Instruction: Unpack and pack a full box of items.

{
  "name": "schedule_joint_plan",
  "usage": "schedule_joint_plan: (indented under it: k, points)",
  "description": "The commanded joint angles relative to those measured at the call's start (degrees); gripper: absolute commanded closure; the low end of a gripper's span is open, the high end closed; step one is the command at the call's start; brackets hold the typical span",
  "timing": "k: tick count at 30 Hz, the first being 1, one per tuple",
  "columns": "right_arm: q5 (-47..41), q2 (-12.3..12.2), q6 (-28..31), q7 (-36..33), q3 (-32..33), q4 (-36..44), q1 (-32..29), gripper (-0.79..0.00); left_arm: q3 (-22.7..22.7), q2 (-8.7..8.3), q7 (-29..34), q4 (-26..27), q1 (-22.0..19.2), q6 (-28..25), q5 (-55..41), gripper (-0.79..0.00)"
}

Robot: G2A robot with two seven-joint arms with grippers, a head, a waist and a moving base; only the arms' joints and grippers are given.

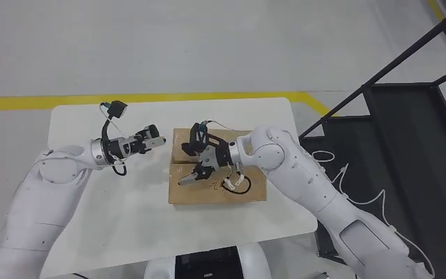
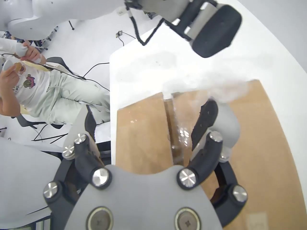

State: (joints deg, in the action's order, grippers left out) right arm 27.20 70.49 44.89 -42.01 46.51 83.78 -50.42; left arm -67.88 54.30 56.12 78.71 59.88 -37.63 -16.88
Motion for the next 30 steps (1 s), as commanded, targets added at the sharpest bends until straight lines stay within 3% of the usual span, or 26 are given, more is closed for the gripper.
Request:
schedule_joint_plan:
  k: [1, 7, 11, 16, 23, 30]
  points:
    - [0.6, 0.5, 0.0, 0.4, -1.9, -0.2, 0.5, -0.785, -2.6, -0.6, -0.6, 0.3, 2.3, 0.0, -0.3, -0.785]
    - [1.2, 1.6, 1.7, 2.8, -4.6, -1.9, 2.6, -0.785, -8.6, -1.98, -1.6, 1.7, 8.4, 0.4, -0.8, -0.785]
    - [2.7, 0.5, 2.4, 4.1, -0.7, 0.7, 1.8, -0.785, -10.8, -2.47, -1.8, 2.5, 11.2, 0.6, -0.7, -0.785]
    - [2.5, -2.4, 3.4, 2.3, 7.4, 9.2, -3.4, -0.785, -12.0, -2.67, -2.9, 1.9, 13.6, 0.7, -1.1, -0.785]
    - [13.3, -4.6, -7.2, 5.9, 17.1, 15.8, -11.7, -0.785, -12.3, -2.65, -3.7, 1.2, 15.1, -0.2, -1.4, -0.785]
    - [20.5, -3.1, -12.9, 12.0, 10.4, 12.0, -10.5, -0.785, -12.4, -2.63, -3.9, 1.9, 15.5, -0.2, -1.3, -0.785]
